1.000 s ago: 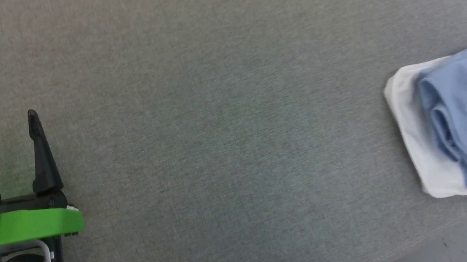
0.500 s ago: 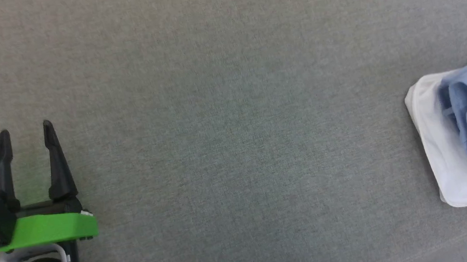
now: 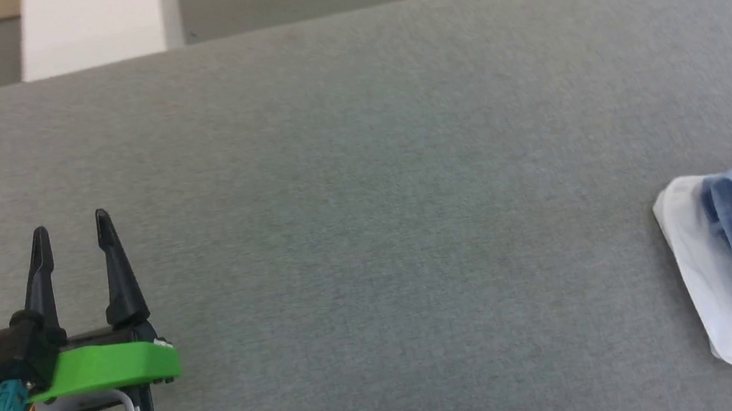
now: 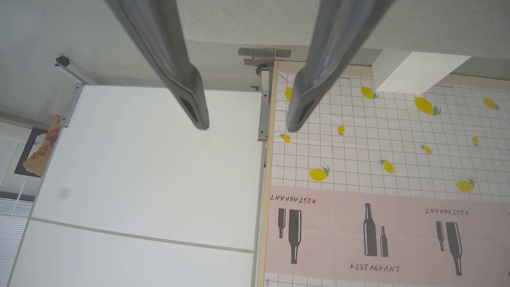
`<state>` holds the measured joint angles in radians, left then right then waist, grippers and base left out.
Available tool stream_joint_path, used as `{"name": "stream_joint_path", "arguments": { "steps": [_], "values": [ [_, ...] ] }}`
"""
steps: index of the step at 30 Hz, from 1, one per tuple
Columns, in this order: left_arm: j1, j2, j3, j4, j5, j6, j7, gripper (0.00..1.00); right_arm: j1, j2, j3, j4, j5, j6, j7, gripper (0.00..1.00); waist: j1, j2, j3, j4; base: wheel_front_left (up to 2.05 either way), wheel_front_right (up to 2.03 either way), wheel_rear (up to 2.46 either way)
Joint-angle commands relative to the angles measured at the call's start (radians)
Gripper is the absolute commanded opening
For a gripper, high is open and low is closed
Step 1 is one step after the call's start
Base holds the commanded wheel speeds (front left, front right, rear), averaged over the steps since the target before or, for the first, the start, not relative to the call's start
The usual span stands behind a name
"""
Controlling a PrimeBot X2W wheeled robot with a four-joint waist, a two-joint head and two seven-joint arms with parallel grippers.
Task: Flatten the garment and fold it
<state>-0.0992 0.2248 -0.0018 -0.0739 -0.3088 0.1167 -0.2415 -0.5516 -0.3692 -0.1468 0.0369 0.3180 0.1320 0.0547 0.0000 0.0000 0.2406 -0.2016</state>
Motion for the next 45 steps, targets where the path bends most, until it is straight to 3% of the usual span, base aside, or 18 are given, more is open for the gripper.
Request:
{"name": "stream_joint_path", "arguments": {
  "steps": [1, 9, 13, 17, 25, 40, 41, 45],
  "values": [
    [-0.003, -0.003, 0.004, 0.005, -0.007, 0.006, -0.008, 1.0, 0.039, 0.047, -0.002, -0.025, -0.011, -0.001, -0.039, 1.0, 0.0, 0.0, -0.102, 0.099, 0.0, 0.0, 0.0],
    [0.016, -0.024, 0.014, 0.034, 0.003, 0.014, -0.017, 1.0, 0.198, 0.251, 0.025, -0.037, -0.093, -0.001, -0.197, 1.0, 0.0, 0.0, -0.17, 0.154, 0.0, 0.0, 0.0],
    [0.024, -0.035, 0.008, 0.046, 0.012, 0.011, -0.019, 1.0, 0.268, 0.301, 0.064, 0.008, -0.135, -0.001, -0.242, 1.0, 0.0, 0.0, -0.181, 0.175, 0.0, 0.0, 0.0],
    [0.027, -0.052, -0.005, 0.063, 0.02, 0.008, -0.02, 1.0, 0.326, 0.317, 0.071, 0.057, -0.158, -0.001, -0.282, 1.0, 0.0, 0.0, -0.184, 0.194, 0.0, 0.0, 0.0],
    [0.035, -0.087, -0.036, 0.115, 0.033, -0.019, -0.02, 1.0, 0.425, 0.319, 0.121, 0.134, -0.086, -0.001, -0.311, 1.0, 0.0, 0.0, -0.193, 0.212, 0.0, 0.0, 0.0],
    [0.032, -0.113, -0.085, 0.282, 0.059, -0.067, -0.02, 1.0, 0.542, 0.319, 0.116, 0.106, -0.06, -0.001, -0.316, 1.0, 0.0, 0.0, -0.211, 0.207, 0.0, 0.0, 0.0],
    [0.036, -0.107, -0.083, 0.285, 0.046, -0.064, -0.015, 0.0, 0.535, 0.318, 0.115, 0.109, -0.064, 0.0, -0.311, 0.0, 0.0, 0.0, -0.211, 0.207, 0.0, 0.0, 0.0],
    [0.036, -0.107, -0.082, 0.286, 0.045, -0.064, -0.015, 0.0, 0.535, 0.318, 0.114, 0.109, -0.065, 0.0, -0.31, 0.0, 0.0, 0.0, -0.211, 0.207, 0.0, 0.0, 0.0]
  ]
}}
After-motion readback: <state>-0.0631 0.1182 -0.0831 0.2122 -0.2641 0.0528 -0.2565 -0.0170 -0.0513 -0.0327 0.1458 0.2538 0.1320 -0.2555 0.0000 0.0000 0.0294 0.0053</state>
